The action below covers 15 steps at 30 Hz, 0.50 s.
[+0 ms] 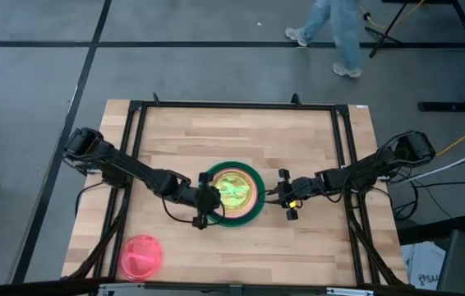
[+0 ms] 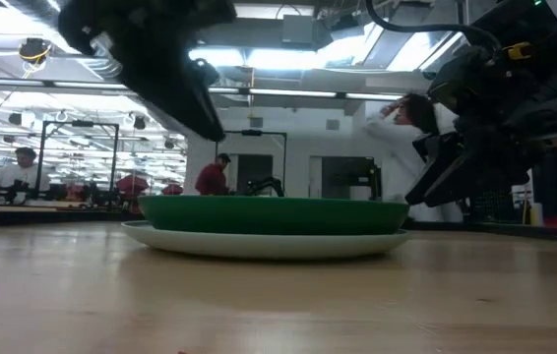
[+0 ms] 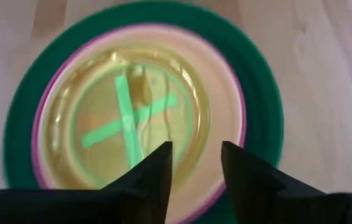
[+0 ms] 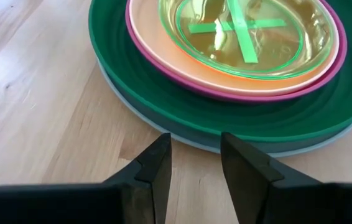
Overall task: Stack plastic plates
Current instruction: Stack the light pink plate on top of the light green plate
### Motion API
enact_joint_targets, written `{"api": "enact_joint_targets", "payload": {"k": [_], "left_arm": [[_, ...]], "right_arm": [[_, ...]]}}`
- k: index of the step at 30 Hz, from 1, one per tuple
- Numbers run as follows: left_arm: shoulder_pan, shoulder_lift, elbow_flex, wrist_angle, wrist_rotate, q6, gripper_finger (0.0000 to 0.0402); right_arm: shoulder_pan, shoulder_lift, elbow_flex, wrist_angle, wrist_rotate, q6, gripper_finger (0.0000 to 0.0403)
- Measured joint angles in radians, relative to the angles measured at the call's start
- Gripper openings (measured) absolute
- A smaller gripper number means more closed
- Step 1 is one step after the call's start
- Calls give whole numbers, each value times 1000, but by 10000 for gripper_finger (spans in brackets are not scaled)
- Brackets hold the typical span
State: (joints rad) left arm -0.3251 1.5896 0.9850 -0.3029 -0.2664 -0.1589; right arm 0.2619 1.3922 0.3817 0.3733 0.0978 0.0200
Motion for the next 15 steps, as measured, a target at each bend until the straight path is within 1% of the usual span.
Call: {"api": "enact_joint_targets", "payload": {"k": [2,6,9,13,15], "left_arm": [[-3,-5,39,-93,-2,-4,132],[-6,-5,97,-205,14,-57,132],[-5,-5,109,-239,84,-113,132],[-8,-5,110,-298,201,-188,132],[-19,-6,110,-335,218,-227,132]], "right_arm": [[0,0,0,1,0,0,131],[0,0,0,2,0,2,131],[0,0,0,1,0,3,131],[0,0,0,0,0,6,131],[0,0,0,-1,0,7,131]]}}
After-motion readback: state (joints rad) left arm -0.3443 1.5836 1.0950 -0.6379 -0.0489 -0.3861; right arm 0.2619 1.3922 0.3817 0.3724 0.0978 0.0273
